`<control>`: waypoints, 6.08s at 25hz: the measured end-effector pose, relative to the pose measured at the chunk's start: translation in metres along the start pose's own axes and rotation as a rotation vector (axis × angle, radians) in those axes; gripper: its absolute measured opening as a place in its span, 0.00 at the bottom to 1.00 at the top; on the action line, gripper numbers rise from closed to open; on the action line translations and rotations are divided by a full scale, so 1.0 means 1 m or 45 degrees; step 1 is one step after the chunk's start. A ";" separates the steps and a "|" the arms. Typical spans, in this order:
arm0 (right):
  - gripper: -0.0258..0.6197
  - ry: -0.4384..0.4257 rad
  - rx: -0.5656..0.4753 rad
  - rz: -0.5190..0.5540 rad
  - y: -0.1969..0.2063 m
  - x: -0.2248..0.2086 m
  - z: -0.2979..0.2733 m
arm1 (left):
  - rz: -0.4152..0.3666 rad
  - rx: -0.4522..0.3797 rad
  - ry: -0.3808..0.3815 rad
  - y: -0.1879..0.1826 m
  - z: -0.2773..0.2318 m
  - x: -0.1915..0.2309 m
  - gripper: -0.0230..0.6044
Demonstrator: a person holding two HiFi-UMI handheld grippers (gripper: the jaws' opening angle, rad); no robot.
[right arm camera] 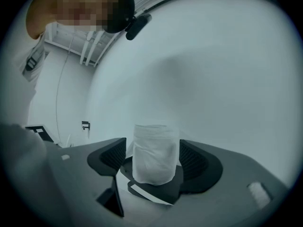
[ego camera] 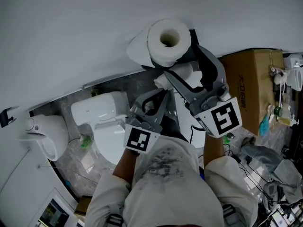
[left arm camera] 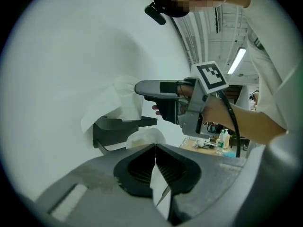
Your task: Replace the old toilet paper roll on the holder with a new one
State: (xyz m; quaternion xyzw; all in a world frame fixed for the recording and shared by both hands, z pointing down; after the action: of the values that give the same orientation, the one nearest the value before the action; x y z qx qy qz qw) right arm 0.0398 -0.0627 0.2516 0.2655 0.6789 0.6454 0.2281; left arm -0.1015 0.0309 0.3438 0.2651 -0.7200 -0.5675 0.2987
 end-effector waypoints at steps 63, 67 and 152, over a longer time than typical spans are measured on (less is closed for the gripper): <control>0.61 0.537 -0.251 -0.085 0.022 -0.034 0.084 | -0.060 0.069 0.076 -0.001 0.019 -0.010 0.05; 0.61 0.581 -0.260 -0.102 0.027 -0.046 0.095 | -0.061 0.075 0.068 -0.001 0.013 -0.014 0.05; 0.61 0.301 -0.522 -1.620 0.175 -0.055 0.024 | -0.165 0.059 -0.068 -0.013 0.032 -0.019 0.05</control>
State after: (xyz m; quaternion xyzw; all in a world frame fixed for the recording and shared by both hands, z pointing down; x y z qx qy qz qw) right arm 0.1089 -0.0762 0.4224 -0.3068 0.5872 0.5258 0.5334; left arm -0.1115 0.0632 0.3227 0.3029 -0.7220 -0.5756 0.2358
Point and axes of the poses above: the fingertips, and each gripper's own axes: z backward along the fingers, x to its left, y out of its underside, the point moved 10 cm from there along z, backward along the fingers, and after that the axes turned 10 degrees about y, right-handed, at the moved point
